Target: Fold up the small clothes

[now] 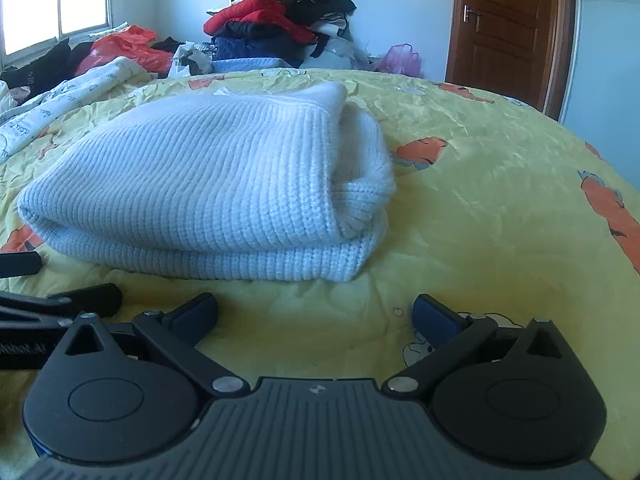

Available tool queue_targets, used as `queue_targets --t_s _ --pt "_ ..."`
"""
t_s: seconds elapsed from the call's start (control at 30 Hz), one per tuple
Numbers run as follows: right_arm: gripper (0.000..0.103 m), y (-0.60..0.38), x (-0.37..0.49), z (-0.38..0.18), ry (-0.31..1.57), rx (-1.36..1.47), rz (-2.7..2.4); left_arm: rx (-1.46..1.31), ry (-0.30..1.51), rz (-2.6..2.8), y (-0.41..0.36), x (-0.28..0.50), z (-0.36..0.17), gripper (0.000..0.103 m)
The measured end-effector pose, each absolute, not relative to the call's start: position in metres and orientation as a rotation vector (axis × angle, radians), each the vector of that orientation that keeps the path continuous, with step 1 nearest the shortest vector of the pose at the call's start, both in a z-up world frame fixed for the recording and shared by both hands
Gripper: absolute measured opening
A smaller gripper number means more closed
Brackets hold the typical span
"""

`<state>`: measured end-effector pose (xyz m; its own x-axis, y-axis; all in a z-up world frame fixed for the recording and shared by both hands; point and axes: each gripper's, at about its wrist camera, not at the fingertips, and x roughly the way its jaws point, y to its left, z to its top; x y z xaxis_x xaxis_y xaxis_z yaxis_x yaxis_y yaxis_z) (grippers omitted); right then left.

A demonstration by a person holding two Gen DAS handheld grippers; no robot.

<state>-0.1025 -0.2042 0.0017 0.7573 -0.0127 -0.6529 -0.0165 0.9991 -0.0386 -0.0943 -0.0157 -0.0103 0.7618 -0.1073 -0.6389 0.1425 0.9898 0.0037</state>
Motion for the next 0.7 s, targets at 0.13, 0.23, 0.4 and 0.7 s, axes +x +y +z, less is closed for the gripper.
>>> queue_targets --t_s 0.13,0.23,0.4,0.7 --pt "0.103 -0.2036 -0.1019 0.0002 0.711 -0.04 0.0 0.038 0.692 -0.143 -0.0111 -0.0911 -0.0093 0.103" --pt "0.103 -0.2037 -0.1017 0.0002 0.71 -0.04 0.0 0.04 0.692 -0.141 -0.0116 -0.0918 -0.009 0.103" --pt "0.103 -0.2042 -0.1013 0.0 0.71 -0.039 0.001 0.047 0.694 -0.137 -0.0118 -0.09 -0.0093 0.103" --pt "0.103 -0.2041 -0.1014 -0.0003 0.709 -0.039 0.001 0.046 0.693 -0.138 -0.0115 -0.0902 -0.0093 0.103"
